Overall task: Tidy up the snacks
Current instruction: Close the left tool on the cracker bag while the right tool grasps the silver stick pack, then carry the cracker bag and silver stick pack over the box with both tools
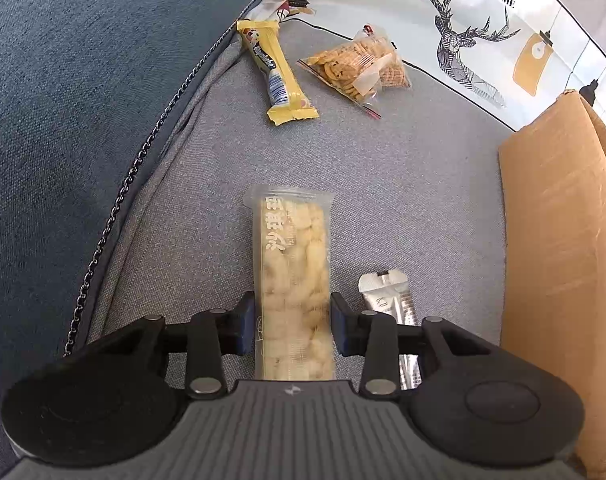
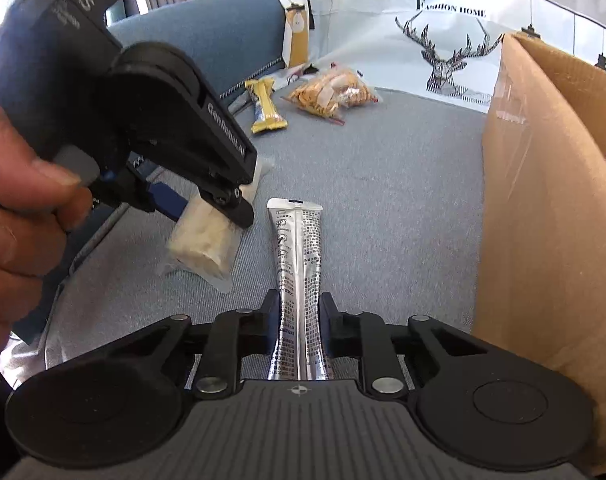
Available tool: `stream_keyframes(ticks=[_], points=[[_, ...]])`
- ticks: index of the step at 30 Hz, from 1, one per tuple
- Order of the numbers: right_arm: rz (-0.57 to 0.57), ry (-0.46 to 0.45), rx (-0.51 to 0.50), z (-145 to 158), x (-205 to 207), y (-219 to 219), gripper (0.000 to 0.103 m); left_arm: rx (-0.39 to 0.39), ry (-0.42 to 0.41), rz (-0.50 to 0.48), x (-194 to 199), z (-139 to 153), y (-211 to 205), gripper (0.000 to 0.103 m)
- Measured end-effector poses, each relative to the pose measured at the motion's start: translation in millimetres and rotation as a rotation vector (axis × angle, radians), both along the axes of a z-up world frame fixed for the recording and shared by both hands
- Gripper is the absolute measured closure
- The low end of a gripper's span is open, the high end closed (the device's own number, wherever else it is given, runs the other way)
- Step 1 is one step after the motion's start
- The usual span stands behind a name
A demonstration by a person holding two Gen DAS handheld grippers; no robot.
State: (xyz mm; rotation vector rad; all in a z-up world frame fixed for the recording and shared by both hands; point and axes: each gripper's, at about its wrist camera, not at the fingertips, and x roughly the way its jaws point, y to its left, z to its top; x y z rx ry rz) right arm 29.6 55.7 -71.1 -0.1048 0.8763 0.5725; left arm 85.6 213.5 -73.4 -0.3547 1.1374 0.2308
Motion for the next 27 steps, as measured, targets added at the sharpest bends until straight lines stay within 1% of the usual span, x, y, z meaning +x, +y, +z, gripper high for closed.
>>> stream_keyframes(ticks=[4,9,16,20,23,27], points=[[-0.002,-0.031,0.007,5.7,-6.5,-1.9,0.082,-0.017,-0.018,0.008,-0.6,1.6,0.9,0.063],[0.004,-0.066,0.012,13.9,-14.3,-4.7,0.082,-0.058,-0.065,0.006,-1.9,7.6,0.2,0.063],[0.019,-0.132,0.03,32.3,-23.3,-9.2,0.083,-0.134,-0.166,0.028,-9.6,24.3,4.2,0.063],[-0.003,-0.172,0.073,51.6,-26.2,-14.1,0.083,-0.171,-0.254,0.04,-17.1,39.4,7.9,0.063],[-0.015,-0.203,0.105,68.0,-25.4,-17.2,0.083,-0.179,-0.313,0.048,-23.4,51.1,9.8,0.063],[-0.013,-0.25,0.124,89.4,-25.4,-25.4,0.083,-0.197,-0.358,0.061,-28.6,63.8,11.5,0.063]])
